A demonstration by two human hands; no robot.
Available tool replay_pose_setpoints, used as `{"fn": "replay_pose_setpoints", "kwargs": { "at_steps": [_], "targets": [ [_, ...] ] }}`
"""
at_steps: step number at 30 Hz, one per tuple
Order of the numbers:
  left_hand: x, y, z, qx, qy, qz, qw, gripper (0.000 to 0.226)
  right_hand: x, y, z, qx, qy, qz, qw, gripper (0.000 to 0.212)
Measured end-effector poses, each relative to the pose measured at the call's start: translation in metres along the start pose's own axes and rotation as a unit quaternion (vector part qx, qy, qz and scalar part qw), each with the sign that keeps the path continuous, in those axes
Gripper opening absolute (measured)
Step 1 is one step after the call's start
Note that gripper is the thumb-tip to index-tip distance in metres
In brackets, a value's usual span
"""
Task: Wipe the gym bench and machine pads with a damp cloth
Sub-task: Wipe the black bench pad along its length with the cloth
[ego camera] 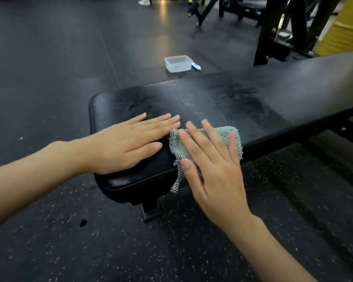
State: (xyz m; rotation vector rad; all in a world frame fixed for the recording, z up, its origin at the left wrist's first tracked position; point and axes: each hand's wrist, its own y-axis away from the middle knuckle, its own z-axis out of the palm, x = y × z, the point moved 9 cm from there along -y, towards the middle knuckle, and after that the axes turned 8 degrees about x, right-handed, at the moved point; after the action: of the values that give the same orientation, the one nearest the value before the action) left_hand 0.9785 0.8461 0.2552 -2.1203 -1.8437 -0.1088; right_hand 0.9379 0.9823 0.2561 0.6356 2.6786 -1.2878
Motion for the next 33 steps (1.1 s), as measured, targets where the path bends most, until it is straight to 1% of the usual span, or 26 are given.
{"fn": "replay_pose_setpoints", "kwargs": {
  "at_steps": [2, 5, 8, 11, 14, 17, 21, 24, 27, 29, 31, 33],
  "targets": [
    [0.003, 0.016, -0.001, 0.004, -0.006, -0.011, 1.0, 0.062, 0.004, 0.006, -0.001, 0.035, 0.016, 0.005, 0.999, 0.052],
    [0.012, 0.034, -0.003, 0.022, -0.027, -0.01, 0.999, 0.06, 0.002, 0.013, 0.003, 0.09, 0.01, 0.018, 0.996, 0.05],
    [0.02, 0.042, -0.005, 0.035, -0.049, 0.0, 0.998, 0.058, -0.001, 0.021, 0.006, 0.139, -0.02, 0.032, 0.99, 0.048],
    [0.025, 0.046, -0.007, 0.043, -0.061, 0.017, 0.997, 0.055, -0.005, 0.034, 0.012, 0.169, -0.058, 0.037, 0.983, 0.048],
    [0.028, 0.052, -0.008, 0.053, -0.066, 0.028, 0.996, 0.054, -0.008, 0.047, 0.023, 0.187, -0.095, 0.043, 0.977, 0.049],
    [0.029, 0.058, -0.01, 0.082, -0.085, 0.017, 0.993, 0.054, -0.014, 0.058, 0.034, 0.199, -0.129, 0.04, 0.971, 0.05],
    [0.032, 0.068, -0.014, 0.168, -0.168, -0.01, 0.971, 0.057, -0.032, 0.073, 0.05, 0.188, -0.163, 0.02, 0.968, 0.053],
    [0.04, 0.079, -0.013, 0.218, -0.22, -0.035, 0.95, 0.059, -0.041, 0.077, 0.055, 0.178, -0.153, 0.004, 0.972, 0.053],
    [0.05, 0.09, -0.003, 0.218, -0.269, -0.036, 0.937, 0.061, -0.027, 0.069, 0.046, 0.193, -0.084, -0.024, 0.977, 0.052],
    [0.056, 0.096, 0.006, 0.207, -0.29, -0.022, 0.934, 0.061, 0.001, 0.057, 0.036, 0.21, -0.05, -0.006, 0.976, 0.052],
    [0.058, 0.099, 0.012, 0.2, -0.297, -0.013, 0.934, 0.061, 0.027, 0.046, 0.026, 0.234, -0.054, 0.036, 0.97, 0.052],
    [0.058, 0.1, 0.014, 0.198, -0.295, -0.012, 0.935, 0.061, 0.032, 0.043, 0.024, 0.26, -0.084, 0.06, 0.96, 0.052]
  ]
}}
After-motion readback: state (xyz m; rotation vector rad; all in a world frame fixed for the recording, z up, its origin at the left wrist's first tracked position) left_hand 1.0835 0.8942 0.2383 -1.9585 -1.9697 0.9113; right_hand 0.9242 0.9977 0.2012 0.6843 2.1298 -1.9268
